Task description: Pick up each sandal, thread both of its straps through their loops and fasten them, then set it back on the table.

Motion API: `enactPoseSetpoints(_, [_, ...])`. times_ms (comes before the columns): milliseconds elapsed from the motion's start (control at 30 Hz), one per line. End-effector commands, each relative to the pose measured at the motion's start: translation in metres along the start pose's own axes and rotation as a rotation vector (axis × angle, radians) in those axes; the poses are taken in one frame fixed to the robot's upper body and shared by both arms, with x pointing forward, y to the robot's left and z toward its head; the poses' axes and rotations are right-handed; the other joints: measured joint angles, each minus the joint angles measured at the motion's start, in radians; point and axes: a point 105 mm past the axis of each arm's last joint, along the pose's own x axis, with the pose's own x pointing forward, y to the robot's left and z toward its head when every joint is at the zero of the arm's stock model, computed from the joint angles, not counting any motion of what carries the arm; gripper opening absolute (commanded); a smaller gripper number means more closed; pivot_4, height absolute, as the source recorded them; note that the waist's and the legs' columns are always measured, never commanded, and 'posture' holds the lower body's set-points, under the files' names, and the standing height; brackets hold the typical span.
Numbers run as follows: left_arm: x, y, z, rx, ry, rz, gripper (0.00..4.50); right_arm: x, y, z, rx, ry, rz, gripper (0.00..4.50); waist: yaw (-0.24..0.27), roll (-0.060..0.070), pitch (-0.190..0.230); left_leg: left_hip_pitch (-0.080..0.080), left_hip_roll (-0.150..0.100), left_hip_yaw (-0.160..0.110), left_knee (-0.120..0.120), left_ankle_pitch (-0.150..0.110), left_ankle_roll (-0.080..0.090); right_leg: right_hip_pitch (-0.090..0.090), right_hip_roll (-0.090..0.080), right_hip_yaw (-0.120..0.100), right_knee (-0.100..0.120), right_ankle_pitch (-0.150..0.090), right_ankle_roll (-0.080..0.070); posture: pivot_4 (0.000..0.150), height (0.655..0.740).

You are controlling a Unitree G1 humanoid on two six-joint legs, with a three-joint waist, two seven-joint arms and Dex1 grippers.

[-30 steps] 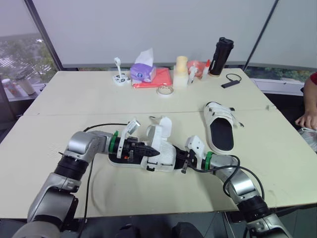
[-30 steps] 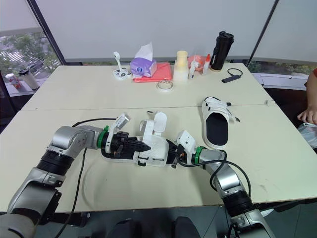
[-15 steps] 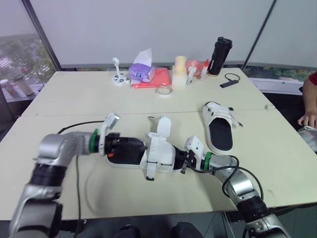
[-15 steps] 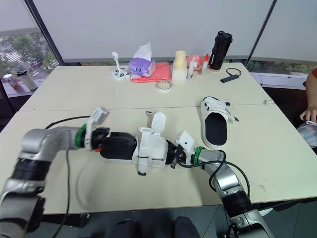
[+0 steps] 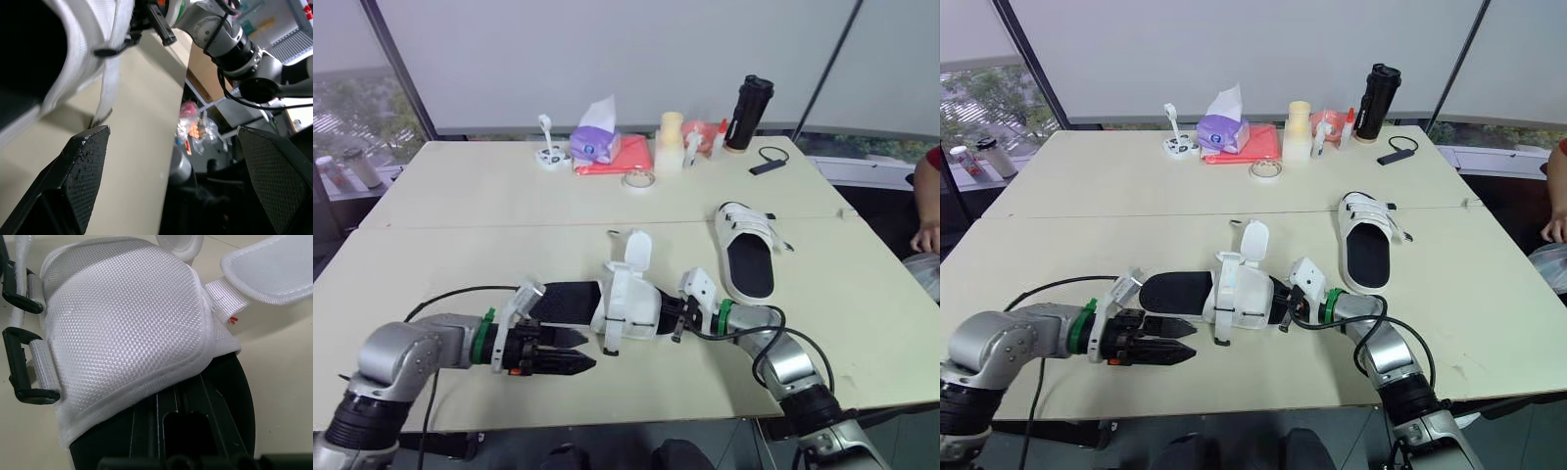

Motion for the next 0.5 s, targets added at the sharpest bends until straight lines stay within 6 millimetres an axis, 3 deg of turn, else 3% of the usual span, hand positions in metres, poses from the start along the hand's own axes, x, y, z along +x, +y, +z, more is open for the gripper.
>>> enactPoseSetpoints(33, [0.010,0.008,-0.001,0.073,0.000,0.043,4.33,0.001,0.009,-0.038,0.073,0.139,0.015,0.00,0.000,0.000,0.000,0.000,0.000,0.000,-0.001,0.000,0.000,0.000,0.000,0.000,0.000,0.000,0.000,0.150,0.7400])
enactPoseSetpoints(433, [0.030,0.019,0.003,0.107,0.002,0.048,4.33,-0.001,0.010,-0.038,0.074,0.138,0.006,0.00,0.001,0.000,-0.001,0.000,-0.001,0.001,-0.005,0.000,0.000,-0.001,-0.002,-0.001,-0.002,0.000,0.000,0.150,0.7400])
enactPoseSetpoints(500, [0.031,0.018,0.003,0.104,0.003,0.035,3.80,-0.001,0.010,-0.038,0.074,0.137,0.003,0.00,0.001,0.000,-0.001,0.000,-0.001,0.001,-0.005,0.000,0.000,-0.001,-0.002,-0.001,-0.003,0.000,-0.001,0.150,0.7400])
